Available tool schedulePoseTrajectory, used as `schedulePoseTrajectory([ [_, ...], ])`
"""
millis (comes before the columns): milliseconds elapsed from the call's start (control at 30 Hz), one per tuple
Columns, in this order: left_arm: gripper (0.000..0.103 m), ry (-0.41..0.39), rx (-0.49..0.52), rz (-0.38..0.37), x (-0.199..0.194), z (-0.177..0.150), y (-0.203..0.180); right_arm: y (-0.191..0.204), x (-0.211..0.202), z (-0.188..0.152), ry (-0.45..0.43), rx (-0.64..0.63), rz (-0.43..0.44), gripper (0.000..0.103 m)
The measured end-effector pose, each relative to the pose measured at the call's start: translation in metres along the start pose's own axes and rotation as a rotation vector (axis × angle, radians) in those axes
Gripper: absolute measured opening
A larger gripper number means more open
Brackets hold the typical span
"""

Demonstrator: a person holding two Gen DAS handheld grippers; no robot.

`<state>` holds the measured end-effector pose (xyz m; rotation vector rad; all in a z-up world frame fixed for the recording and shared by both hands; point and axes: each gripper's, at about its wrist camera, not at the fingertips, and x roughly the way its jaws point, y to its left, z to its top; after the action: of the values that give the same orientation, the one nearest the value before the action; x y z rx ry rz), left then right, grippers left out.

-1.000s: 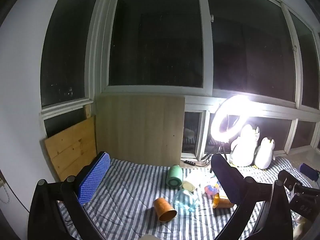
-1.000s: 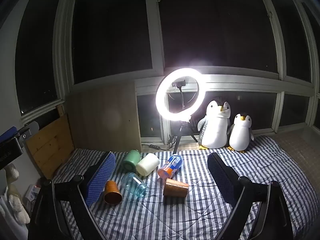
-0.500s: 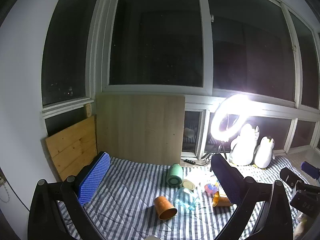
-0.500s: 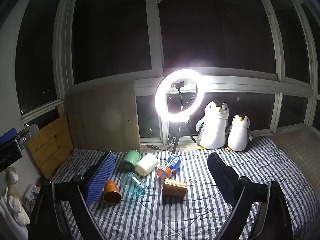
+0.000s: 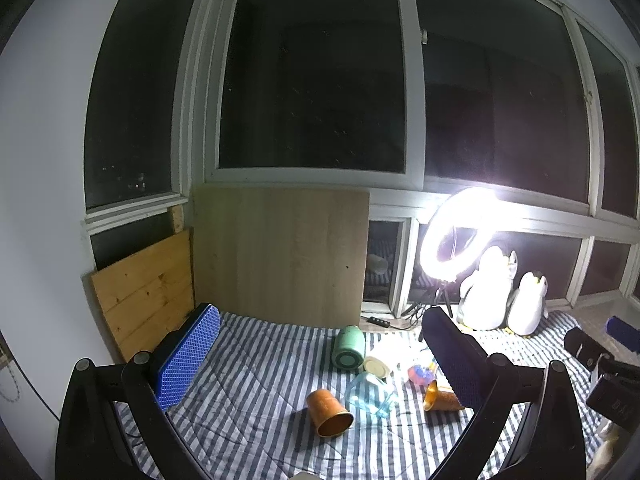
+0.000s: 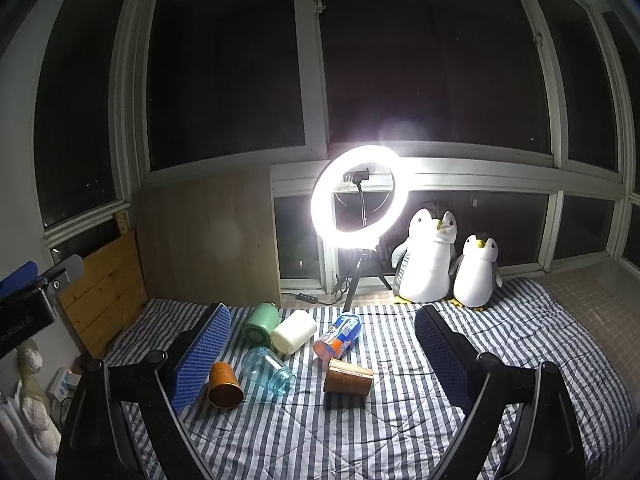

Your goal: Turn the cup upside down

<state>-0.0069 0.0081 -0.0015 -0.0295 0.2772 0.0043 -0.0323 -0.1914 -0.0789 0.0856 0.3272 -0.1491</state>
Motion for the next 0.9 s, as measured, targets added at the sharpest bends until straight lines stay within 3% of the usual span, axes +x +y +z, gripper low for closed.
schedulePoseTrajectory([
  [900, 0.102, 0.005, 0.009, -0.002, 0.005, -0.014, -0.006, 0.002, -0.001, 0.002, -0.009, -0.008, 0.0, 0.091],
])
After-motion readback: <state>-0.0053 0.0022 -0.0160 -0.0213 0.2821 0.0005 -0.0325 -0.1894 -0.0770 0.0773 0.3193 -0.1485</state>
